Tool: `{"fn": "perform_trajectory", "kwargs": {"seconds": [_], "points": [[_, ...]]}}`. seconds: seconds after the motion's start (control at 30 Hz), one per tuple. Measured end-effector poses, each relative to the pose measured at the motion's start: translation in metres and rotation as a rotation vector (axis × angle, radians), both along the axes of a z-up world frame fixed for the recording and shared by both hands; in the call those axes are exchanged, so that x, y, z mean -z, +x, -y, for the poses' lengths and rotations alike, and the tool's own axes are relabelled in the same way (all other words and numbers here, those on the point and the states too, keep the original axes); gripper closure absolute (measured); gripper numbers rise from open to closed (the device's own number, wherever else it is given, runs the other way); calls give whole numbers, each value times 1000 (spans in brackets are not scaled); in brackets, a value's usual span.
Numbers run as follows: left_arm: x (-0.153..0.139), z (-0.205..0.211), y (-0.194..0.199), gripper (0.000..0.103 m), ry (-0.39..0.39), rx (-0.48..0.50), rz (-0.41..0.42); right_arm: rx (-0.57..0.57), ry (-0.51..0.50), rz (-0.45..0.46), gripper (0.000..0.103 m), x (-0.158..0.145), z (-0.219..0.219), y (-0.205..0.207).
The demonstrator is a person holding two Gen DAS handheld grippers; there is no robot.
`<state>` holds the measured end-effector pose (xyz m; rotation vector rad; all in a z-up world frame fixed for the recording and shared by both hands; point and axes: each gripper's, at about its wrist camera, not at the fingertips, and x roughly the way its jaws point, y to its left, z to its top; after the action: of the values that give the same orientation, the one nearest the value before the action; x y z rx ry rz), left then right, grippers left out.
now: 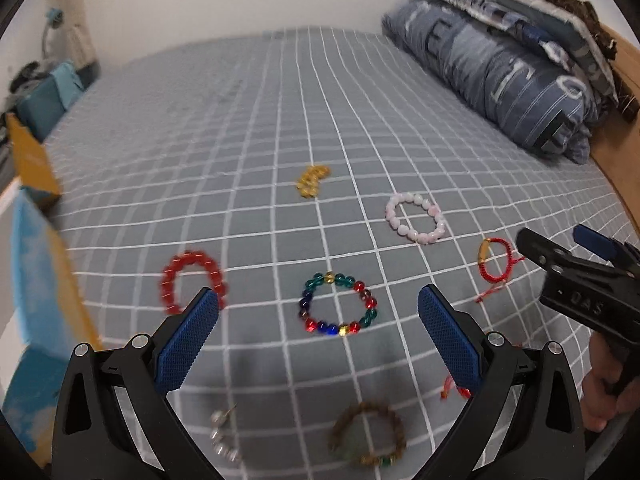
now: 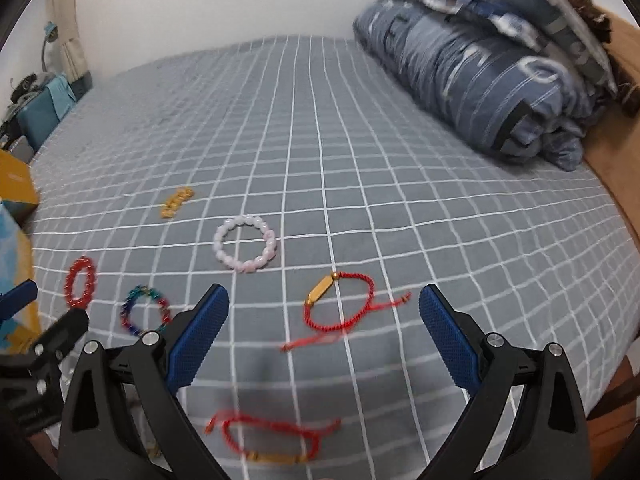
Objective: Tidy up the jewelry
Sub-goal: 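Grasp the multicolour bead bracelet with the left tool while the right tool grasps the red string bracelet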
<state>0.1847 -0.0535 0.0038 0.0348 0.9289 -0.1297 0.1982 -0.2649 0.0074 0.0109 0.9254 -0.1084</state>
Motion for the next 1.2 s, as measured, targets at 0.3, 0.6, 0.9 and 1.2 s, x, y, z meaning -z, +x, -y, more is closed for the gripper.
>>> {"fn": "perform_trajectory", "kwargs": {"seconds": [0.3,0.6,0.9,1.2], "points": [[55,3,43,6,7,-8,-119,-25,-1,-122,11,57,4,44],[76,9,48,6,-10,26,-161,-18,-1,-173,11,81,7,54],[85,6,48,19,39,4,-159,-9,60,-190,17,84,14,52],[76,9,41,50,30,-4,-165,-9,71,-188,56,78,18,44]]}}
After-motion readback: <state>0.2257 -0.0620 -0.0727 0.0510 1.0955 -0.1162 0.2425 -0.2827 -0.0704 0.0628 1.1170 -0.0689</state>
